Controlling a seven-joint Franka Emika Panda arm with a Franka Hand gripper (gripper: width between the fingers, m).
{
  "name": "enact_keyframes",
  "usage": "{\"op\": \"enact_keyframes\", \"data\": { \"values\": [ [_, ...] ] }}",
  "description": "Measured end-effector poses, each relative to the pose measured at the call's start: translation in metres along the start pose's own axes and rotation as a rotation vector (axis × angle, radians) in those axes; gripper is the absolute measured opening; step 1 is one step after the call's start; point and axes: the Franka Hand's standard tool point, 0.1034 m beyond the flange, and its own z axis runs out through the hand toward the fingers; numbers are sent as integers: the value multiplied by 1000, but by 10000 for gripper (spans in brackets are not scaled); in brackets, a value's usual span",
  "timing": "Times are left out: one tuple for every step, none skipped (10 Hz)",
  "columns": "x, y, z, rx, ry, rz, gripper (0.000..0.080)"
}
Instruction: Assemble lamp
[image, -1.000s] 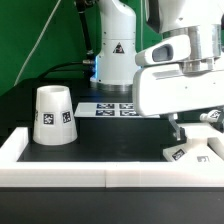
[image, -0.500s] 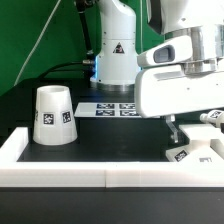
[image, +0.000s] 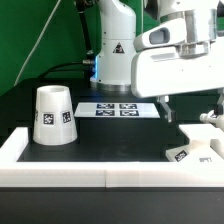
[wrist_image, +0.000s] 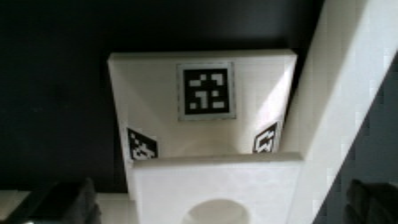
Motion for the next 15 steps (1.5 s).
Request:
{"op": "enact_keyframes", "data": {
  "values": [
    [-14, -8, -10, -1, -9, -8, 700],
    [-24, -18, -17, -4, 1, -34, 700],
    [-34, -35, -22, -6, 11, -87, 700],
    [-38, -58, -22, -8, 3, -185, 700],
    [-38, -73, -18, -6, -23, -244, 700],
    [-36, -75, -17, -4, -30, -239, 700],
    [-36, -73, -17, -6, -26, -235, 700],
    [-37, -73, -17, -5, -27, -235, 700],
    [-37, -73, -17, -5, -27, -236, 700],
    [-37, -75, -17, -5, -26, -261, 700],
    [-38, -83, -16, -3, -12, -362, 700],
    [-43, -94, -14, 4, -18, -387, 700],
    [-45, -110, -14, 11, -24, -403, 700],
    [-49, -119, -14, 15, -18, -418, 700],
    [-55, -122, -11, 16, -29, -417, 700]
  ]
}}
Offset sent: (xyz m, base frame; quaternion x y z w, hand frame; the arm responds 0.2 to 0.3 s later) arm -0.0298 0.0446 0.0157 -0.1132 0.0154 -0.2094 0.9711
